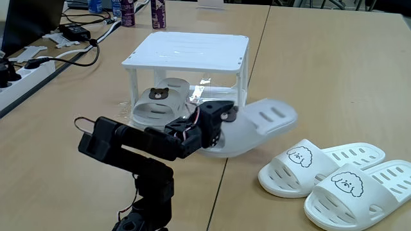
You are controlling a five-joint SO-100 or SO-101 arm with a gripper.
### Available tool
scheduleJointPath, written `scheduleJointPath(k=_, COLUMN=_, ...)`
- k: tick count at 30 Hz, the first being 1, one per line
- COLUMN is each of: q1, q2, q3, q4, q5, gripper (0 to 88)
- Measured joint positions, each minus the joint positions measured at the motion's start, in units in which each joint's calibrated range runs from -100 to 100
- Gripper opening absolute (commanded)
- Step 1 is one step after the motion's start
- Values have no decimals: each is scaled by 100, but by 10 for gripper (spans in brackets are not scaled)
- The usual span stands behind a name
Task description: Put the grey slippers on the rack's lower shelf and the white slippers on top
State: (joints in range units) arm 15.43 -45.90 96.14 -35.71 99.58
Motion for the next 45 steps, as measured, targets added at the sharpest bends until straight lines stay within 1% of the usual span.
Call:
scheduleJointPath(k=4, q1=-464, q2=-280, q3=225, q4=0, q5=0, gripper=7)
scheduleJointPath(k=12, q1=-906, q2=-330, q3=225, q4=0, q5=0, gripper=7)
scheduleJointPath(k=16, q1=-1056, q2=-330, q3=225, q4=0, q5=0, gripper=7)
scheduleJointPath(k=23, q1=-1064, q2=-330, q3=225, q4=17, q5=0, gripper=8)
scheduleJointPath(k=29, q1=-1513, q2=-965, q3=243, q4=996, q5=0, gripper=8)
scheduleJointPath(k=34, q1=-1873, q2=-1287, q3=252, q4=1176, q5=0, gripper=8)
scheduleJointPath(k=38, q1=-2127, q2=-1163, q3=252, q4=1176, q5=0, gripper=8)
scheduleJointPath(k=43, q1=-2142, q2=-379, q3=135, q4=1176, q5=0, gripper=8)
scheduleJointPath(k=45, q1=-2120, q2=0, q3=-234, q4=1176, q5=0, gripper=8)
